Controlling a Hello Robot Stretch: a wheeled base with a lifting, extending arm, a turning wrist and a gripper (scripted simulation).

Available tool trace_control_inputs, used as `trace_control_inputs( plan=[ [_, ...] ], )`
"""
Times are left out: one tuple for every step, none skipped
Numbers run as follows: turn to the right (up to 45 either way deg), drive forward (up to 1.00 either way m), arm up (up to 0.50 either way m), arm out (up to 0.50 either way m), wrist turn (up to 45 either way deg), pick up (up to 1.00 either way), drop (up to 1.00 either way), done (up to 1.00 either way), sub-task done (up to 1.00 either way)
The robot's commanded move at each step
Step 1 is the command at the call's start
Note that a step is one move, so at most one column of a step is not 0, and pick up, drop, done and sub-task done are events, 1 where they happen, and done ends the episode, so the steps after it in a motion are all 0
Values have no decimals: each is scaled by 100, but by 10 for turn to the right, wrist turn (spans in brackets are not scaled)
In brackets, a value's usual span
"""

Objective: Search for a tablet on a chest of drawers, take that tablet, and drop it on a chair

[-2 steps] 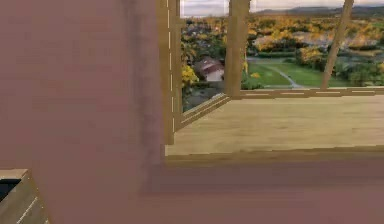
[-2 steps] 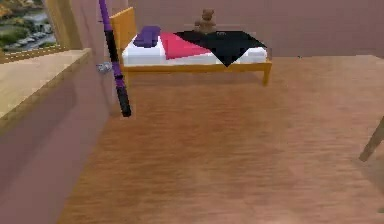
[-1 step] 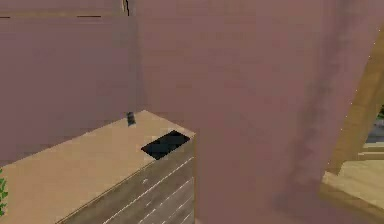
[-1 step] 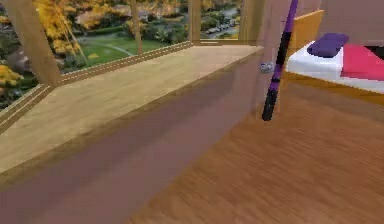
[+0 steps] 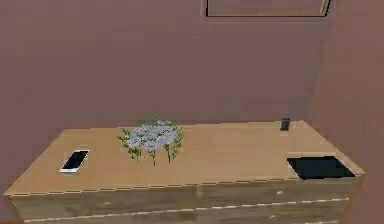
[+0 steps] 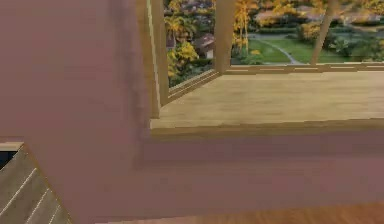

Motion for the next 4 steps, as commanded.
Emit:
trace_control_inputs(
  plan=[
    [-450,0,0,0,0,0,0,0,0],
    [-90,0,0,0,0,0,0,0,0],
    [0,0,50,0,0,0,0,0,0],
    [0,0,38,0,0,0,0,0,0]
  ],
)
